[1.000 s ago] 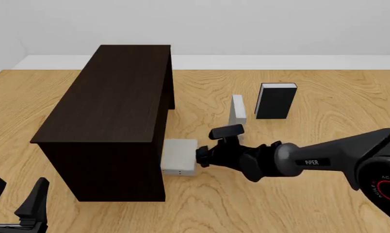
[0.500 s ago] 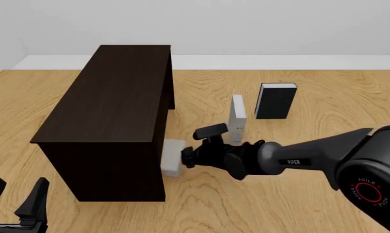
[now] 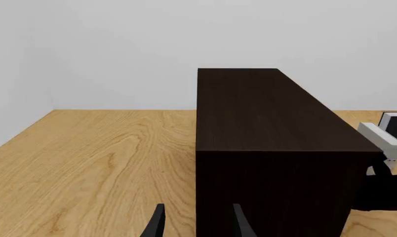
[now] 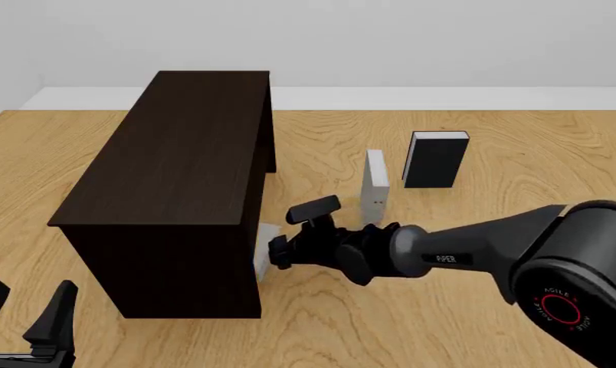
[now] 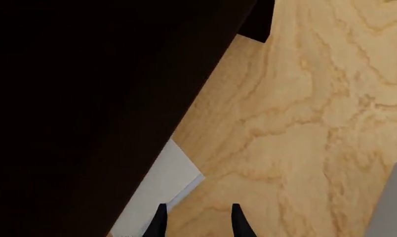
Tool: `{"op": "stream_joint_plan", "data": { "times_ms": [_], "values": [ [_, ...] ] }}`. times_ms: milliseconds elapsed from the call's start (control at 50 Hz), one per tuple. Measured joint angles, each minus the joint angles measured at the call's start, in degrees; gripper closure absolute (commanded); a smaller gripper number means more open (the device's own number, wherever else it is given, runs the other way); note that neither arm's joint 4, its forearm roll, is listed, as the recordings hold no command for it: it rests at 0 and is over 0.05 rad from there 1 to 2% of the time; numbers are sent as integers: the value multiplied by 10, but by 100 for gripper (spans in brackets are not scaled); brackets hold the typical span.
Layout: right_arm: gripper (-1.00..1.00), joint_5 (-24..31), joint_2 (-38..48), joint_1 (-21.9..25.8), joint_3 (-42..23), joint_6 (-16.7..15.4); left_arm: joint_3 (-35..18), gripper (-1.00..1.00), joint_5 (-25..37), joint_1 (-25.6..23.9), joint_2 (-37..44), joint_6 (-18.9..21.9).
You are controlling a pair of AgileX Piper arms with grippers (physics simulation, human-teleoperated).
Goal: Pick up the book on the right and place it under the cabinet shelf.
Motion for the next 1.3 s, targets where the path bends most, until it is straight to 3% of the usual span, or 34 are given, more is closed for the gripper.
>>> {"op": "stream_joint_plan", "data": {
  "times_ms": [380,1300],
  "values": [
    [-100,-17,-27,-25,27,0,0,-100,0,0,0,0],
    [-100,-46,-340,-74,226,-53,0,-100,0,0,0,0]
  ]
}}
